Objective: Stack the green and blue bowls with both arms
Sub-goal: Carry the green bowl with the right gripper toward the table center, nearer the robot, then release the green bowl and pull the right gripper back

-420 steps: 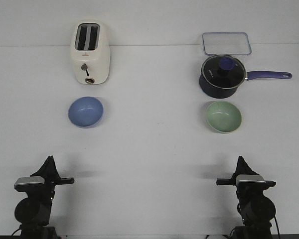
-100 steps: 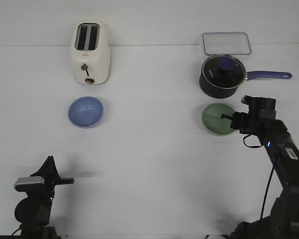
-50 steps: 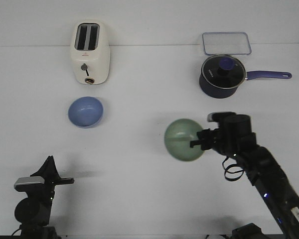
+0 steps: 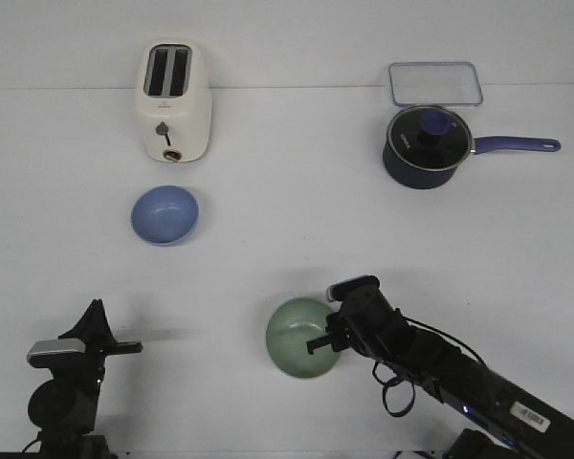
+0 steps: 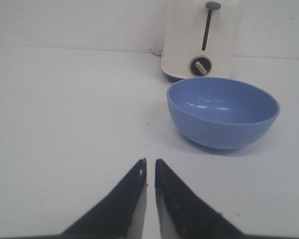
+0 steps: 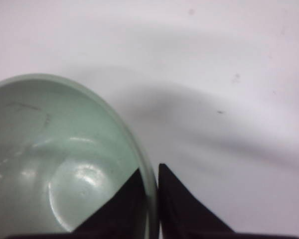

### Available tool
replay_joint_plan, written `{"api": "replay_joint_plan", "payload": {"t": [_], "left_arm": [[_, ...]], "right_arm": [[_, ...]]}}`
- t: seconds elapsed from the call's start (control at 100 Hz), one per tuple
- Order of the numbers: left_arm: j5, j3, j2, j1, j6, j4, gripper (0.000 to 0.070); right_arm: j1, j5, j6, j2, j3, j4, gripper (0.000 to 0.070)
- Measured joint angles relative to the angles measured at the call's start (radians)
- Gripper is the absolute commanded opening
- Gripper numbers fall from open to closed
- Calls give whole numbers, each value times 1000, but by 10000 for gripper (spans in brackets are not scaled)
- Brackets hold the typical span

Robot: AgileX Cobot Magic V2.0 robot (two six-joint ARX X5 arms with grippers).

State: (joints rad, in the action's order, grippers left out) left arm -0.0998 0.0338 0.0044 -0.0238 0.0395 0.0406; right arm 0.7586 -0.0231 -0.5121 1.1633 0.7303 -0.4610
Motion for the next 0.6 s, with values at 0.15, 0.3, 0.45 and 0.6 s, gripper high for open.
{"api": "replay_joint_plan", "payload": {"t": [0.15,0.3,0.45,0.6], "left_arm": [[0,0,0,0,0,0,12],[0,0,0,0,0,0,12],[0,0,0,0,0,0,12],[0,0,0,0,0,0,12]], "right_arm": [[0,-4,-5,50,-1,6,0],[0,-3,-6,86,-1,19,16],[0,-3,-6,88,-1,18,181],[0,-3,-6,88,-1,19,321]]}}
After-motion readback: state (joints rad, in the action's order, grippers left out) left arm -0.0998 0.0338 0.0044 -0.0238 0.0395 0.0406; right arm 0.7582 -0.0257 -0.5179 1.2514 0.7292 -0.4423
